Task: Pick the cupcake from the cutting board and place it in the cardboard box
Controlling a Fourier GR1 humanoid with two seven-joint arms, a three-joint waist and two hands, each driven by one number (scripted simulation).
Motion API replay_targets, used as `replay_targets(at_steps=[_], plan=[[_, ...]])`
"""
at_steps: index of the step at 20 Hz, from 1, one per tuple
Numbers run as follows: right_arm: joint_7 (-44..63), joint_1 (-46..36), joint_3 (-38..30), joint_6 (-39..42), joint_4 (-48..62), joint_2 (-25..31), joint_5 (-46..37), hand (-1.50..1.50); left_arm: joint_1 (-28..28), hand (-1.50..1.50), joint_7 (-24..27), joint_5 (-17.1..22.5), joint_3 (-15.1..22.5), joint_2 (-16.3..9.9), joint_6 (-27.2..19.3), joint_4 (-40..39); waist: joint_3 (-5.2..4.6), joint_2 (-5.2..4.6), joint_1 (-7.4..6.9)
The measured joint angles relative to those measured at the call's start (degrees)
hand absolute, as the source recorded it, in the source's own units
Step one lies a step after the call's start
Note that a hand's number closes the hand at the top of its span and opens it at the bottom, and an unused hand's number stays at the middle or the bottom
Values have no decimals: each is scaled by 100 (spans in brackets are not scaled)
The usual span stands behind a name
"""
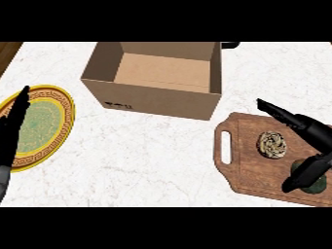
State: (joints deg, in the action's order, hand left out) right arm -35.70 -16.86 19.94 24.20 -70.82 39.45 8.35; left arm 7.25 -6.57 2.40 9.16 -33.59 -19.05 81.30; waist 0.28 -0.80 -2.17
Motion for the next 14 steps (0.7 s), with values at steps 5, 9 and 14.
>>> replay_targets(at_steps=[5, 9, 14], plan=[[-935, -151, -50, 267, 799, 257, -28, -150, 3, 0, 106, 10, -69, 36, 30, -213, 12, -47, -60], [-1439, -509, 47, -107, 1159, 632, -612, -150, -1, 0, 185, -2, -67, 94, 62, -335, 10, -45, -93], [-1746, -1109, 541, -453, 1449, 1084, -1620, -150, 113, 0, 230, -4, -96, 122, 139, -498, -2, -46, -151]])
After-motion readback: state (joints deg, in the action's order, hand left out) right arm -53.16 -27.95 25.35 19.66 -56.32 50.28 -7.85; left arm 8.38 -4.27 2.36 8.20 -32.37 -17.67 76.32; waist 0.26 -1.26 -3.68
